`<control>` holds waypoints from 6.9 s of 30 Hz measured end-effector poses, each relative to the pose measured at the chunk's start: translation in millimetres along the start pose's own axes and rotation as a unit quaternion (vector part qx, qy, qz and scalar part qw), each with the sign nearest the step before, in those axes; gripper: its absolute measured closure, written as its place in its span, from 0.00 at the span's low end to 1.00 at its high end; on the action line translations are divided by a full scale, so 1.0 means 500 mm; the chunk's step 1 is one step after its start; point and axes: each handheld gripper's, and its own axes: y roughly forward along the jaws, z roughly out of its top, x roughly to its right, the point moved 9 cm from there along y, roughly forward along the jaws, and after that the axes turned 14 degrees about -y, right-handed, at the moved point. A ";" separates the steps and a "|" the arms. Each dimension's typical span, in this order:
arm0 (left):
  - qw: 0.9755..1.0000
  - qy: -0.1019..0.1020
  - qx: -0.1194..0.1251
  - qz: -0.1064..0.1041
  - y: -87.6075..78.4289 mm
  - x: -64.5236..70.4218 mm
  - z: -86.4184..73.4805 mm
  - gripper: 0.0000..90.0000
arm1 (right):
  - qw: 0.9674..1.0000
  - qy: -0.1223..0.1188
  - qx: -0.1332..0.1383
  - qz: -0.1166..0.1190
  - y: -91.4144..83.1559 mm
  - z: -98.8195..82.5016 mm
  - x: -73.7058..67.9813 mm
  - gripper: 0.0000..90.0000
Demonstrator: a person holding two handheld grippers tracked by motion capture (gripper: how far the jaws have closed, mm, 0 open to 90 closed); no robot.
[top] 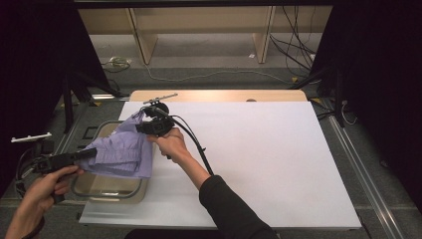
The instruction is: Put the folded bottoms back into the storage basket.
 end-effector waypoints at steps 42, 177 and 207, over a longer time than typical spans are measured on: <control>0.998 0.004 -0.011 0.064 0.009 -0.054 -0.004 0.88 | 0.999 0.001 -0.033 0.003 0.059 -0.031 -0.017 0.91; 0.972 0.221 -0.034 -0.068 0.182 0.203 -0.219 0.22 | 0.994 -0.020 0.086 -0.059 -0.317 -0.223 0.085 0.24; 0.953 0.284 -0.024 -0.099 0.193 0.244 -0.269 0.18 | 0.990 -0.053 0.092 -0.091 -0.373 -0.272 0.077 0.24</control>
